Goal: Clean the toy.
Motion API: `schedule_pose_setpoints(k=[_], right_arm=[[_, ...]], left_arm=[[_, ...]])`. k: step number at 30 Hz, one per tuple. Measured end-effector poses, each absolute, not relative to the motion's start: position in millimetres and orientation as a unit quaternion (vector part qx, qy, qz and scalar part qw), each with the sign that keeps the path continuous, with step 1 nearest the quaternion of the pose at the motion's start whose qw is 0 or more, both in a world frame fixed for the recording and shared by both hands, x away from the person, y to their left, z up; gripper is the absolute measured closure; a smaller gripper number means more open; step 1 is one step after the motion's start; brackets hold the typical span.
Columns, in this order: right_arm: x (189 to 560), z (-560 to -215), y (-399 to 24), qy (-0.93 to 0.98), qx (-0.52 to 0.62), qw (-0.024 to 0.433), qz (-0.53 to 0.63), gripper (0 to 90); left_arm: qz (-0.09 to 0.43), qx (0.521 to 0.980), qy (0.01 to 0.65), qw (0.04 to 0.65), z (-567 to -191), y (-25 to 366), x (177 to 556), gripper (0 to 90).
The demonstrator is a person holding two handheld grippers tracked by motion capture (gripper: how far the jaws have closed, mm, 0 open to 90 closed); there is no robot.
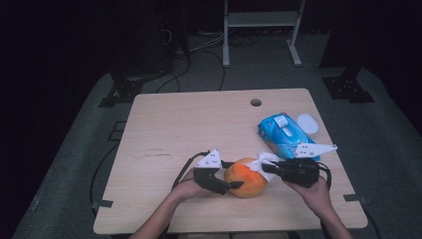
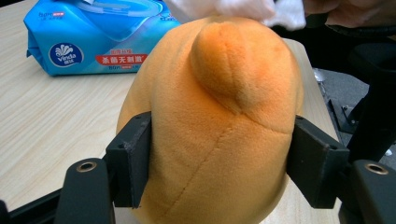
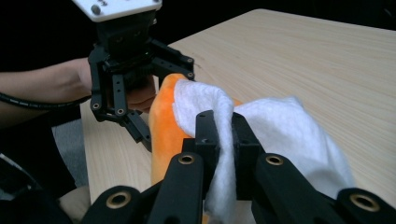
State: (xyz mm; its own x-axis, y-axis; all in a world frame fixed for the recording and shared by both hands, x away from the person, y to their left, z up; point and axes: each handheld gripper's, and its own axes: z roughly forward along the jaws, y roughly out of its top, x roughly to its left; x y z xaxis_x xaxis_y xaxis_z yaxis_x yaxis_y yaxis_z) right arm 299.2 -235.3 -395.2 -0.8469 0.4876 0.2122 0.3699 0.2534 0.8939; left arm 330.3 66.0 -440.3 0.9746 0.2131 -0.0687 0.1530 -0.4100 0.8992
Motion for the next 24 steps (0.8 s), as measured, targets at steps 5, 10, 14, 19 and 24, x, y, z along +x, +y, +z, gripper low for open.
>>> schedule_pose_setpoints(k=[5, 10, 14, 19, 24], right_arm=[[306.4, -406.7, -236.5, 0.789, 0.286, 0.046, 0.541, 83.6], [308.2, -416.1, -250.3, 0.785, 0.311, 0.048, 0.534, 83.6], [305.1, -413.1, -250.0, 0.790, 0.309, 0.050, 0.527, 83.6], [299.5, -402.9, -228.0, 0.798, 0.268, 0.043, 0.539, 83.6], [298.8, -392.0, -200.3, 0.811, 0.232, 0.049, 0.535, 83.6]], left_arm=[[0.024, 0.836, 0.119, 0.535, -441.4, 71.5, 333.1, 30.6], [0.019, 0.834, 0.125, 0.538, -441.2, 72.0, 335.3, 30.6], [0.020, 0.833, 0.128, 0.538, -441.2, 71.1, 334.9, 30.9], [0.023, 0.832, 0.131, 0.538, -441.0, 69.8, 335.6, 31.0], [0.020, 0.829, 0.141, 0.540, -440.7, 71.2, 336.2, 31.5]])
